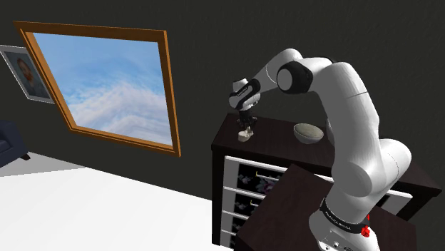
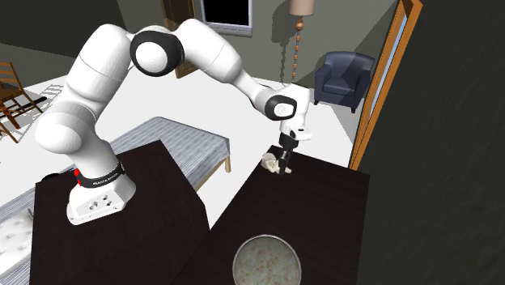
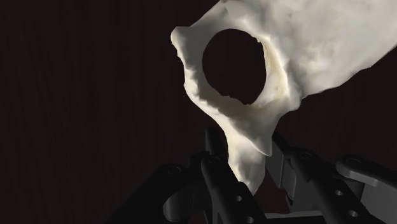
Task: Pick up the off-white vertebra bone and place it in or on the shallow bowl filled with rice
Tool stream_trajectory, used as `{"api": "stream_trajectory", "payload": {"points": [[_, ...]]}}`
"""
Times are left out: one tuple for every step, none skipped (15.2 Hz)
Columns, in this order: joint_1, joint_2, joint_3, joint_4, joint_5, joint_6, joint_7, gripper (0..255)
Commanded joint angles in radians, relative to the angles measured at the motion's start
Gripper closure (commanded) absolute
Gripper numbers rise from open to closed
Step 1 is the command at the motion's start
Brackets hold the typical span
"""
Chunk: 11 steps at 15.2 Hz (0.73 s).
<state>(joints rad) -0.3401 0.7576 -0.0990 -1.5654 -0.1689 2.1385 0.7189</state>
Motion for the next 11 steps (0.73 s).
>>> {"api": "stream_trajectory", "payload": {"points": [[0.002,-0.016,0.000,0.006,0.001,-0.021,-0.002,255],[0.002,-0.025,0.000,0.005,0.001,-0.029,-0.004,255],[0.002,-0.033,0.000,0.004,0.001,-0.038,-0.005,255],[0.003,-0.042,0.000,0.004,0.001,-0.046,-0.007,255],[0.003,-0.051,0.000,0.004,0.001,-0.054,-0.008,255],[0.003,-0.059,0.000,0.004,0.001,-0.063,-0.010,255],[0.004,-0.067,0.000,0.005,0.001,-0.072,-0.011,255],[0.004,-0.076,0.000,0.005,0.002,-0.080,-0.013,255],[0.004,-0.084,-0.001,0.006,0.002,-0.089,-0.014,255],[0.004,-0.091,-0.001,0.008,0.002,-0.098,-0.016,255],[0.005,-0.099,-0.001,0.009,0.002,-0.107,-0.018,255]]}}
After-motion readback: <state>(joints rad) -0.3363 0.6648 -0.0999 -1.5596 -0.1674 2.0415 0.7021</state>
